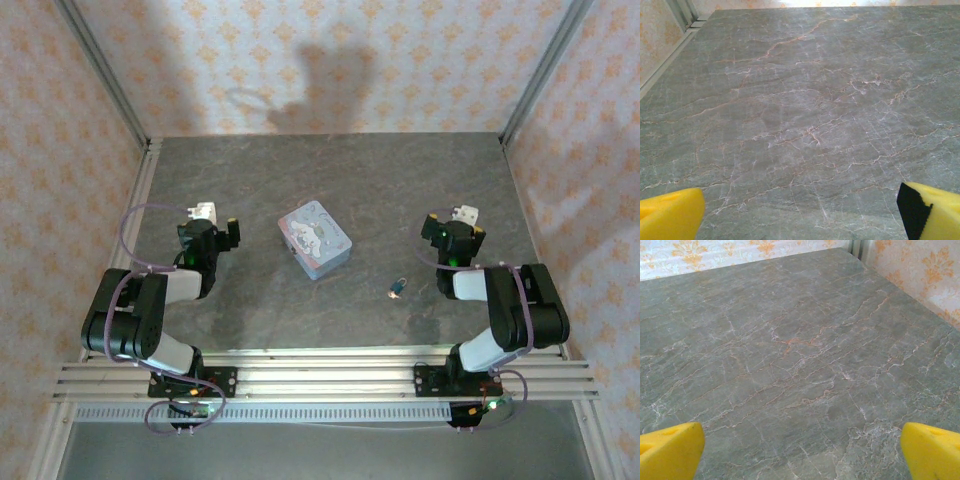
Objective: Unlock the padlock with the key
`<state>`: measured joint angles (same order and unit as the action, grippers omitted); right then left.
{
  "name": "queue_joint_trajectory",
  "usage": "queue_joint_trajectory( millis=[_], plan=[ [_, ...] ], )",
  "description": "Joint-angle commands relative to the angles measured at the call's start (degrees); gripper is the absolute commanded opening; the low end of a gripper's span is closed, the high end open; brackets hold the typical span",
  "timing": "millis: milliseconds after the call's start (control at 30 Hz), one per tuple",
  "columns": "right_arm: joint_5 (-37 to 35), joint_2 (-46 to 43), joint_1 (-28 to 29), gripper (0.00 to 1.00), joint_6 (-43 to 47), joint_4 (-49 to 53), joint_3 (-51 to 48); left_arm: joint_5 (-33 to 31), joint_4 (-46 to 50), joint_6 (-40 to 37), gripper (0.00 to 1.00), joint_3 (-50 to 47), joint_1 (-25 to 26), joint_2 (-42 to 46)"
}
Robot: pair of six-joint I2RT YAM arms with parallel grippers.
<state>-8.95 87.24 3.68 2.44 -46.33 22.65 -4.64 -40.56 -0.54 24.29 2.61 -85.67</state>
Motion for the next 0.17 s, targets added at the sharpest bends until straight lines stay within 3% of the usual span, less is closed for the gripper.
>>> queue_joint_trajectory(
  millis=[0, 133],
  plan=[
    [0.88, 0.40, -0.34, 1.00, 0.02, 0.75, 1.10, 0.34, -1.72, -0.53, 1.00, 0.32, -0.15, -0.27],
    [0.87, -0.01, -0.37, 1.00, 0.12, -0.08, 0.49, 0.34, -1.76, -0.52, 1.00, 0.32, -0.15, -0.24]
  ],
)
